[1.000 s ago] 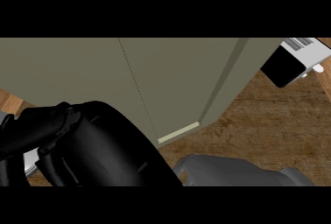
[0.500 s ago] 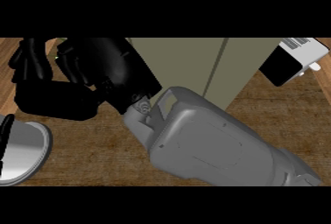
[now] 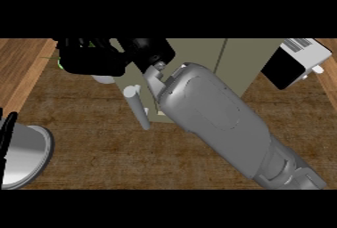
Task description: Pick up the wine, place it into the cabinet and close the cabinet
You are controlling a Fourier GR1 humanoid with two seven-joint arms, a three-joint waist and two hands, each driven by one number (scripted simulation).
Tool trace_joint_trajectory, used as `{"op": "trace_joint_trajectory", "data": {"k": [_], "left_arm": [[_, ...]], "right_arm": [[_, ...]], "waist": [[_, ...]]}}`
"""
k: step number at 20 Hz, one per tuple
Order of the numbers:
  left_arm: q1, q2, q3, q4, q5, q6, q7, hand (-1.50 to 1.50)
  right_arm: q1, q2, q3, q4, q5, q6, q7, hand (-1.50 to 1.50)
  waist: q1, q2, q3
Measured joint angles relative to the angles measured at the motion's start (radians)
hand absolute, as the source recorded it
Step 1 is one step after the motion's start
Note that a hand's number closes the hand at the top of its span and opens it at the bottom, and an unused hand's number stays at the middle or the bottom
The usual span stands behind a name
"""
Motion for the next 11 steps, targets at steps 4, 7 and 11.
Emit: {"op": "trace_joint_trajectory", "data": {"k": [4,7,11], "left_arm": [[-0.005,-0.004,0.004,-0.013,-0.005,0.005,0.018,-1.5],[-0.013,-0.01,0.001,-0.011,-0.012,0.004,0.022,-1.5],[-0.025,-0.014,-0.002,-0.006,-0.018,-0.001,0.029,-1.5]], "right_arm": [[0.008,-0.011,-0.007,0.037,0.015,0.046,-0.068,1.5],[0.01,-0.026,-0.005,0.056,0.031,0.075,-0.106,1.5],[0.013,-0.039,-0.004,0.074,0.051,0.097,-0.143,1.5]], "waist": [[0.005,-0.011,-0.003],[0.008,-0.016,-0.005],[0.009,-0.021,-0.003]]}}
